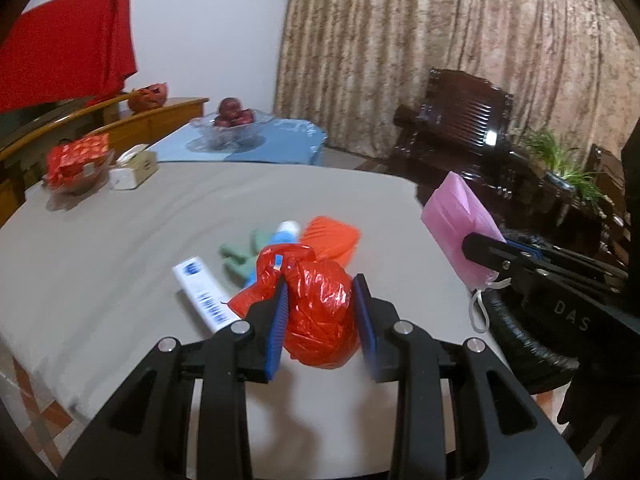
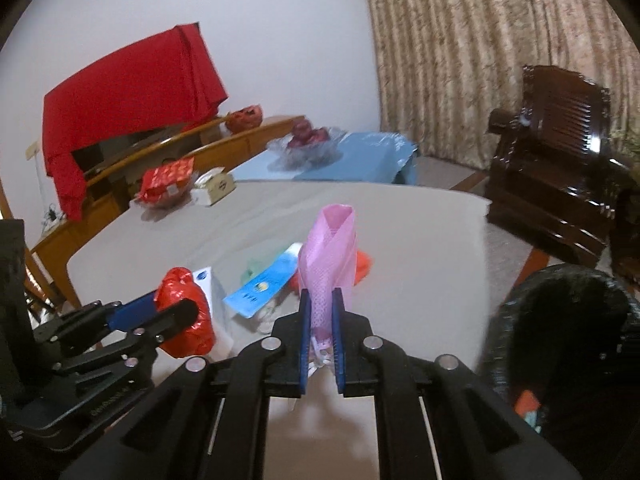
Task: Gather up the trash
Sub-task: 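Carry the red bag and pink mask over the bin and open both tools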
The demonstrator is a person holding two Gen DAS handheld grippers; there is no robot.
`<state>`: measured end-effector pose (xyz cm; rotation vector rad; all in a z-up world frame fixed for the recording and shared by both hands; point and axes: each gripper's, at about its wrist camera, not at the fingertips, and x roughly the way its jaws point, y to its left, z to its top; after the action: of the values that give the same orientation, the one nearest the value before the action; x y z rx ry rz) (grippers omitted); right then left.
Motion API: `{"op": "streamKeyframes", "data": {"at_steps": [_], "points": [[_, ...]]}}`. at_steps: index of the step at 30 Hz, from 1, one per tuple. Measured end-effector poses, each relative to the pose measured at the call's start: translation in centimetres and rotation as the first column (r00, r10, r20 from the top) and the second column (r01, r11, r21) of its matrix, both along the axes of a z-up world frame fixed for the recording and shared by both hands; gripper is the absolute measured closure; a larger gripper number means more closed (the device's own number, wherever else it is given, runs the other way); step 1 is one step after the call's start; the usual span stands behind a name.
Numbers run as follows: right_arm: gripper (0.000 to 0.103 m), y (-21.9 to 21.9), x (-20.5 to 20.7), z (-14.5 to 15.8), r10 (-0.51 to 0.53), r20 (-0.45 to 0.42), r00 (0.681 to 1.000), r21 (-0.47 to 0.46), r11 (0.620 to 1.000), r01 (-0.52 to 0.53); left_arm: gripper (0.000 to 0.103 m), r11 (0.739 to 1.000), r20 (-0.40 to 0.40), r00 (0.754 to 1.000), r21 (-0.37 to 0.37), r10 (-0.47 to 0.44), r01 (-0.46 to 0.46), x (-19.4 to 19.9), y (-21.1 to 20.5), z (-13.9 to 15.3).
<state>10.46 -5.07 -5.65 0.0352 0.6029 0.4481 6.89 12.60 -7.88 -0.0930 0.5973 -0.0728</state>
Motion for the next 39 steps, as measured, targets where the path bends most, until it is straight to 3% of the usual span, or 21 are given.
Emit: {"op": "streamKeyframes", "data": {"at_steps": [8,20,39], "points": [[0.093,-6.7,-0.5,1.6,-0.123,0.028,0.992,0.005,0.992,0.123,0.073,0.993,0.037,0.992,-0.006,-0.118,0.119,1.5,-6.5,1.6],[0.093,-16.4,-1.9,2.2,-0.306,0.05,0.951,-0.007,0.952,0.307,0.073,0.962,0.067,0.96,-0.009,-0.271,0.272,3.5,-16.3,2.2],[0.093,-26.5,-2.2,-1.7,-0.477,-0.027,0.878,-0.063,0.878,0.475,0.073,0.891,0.016,0.891,-0.02,-0.453,0.453,7.0,-28.6,-1.2]]}}
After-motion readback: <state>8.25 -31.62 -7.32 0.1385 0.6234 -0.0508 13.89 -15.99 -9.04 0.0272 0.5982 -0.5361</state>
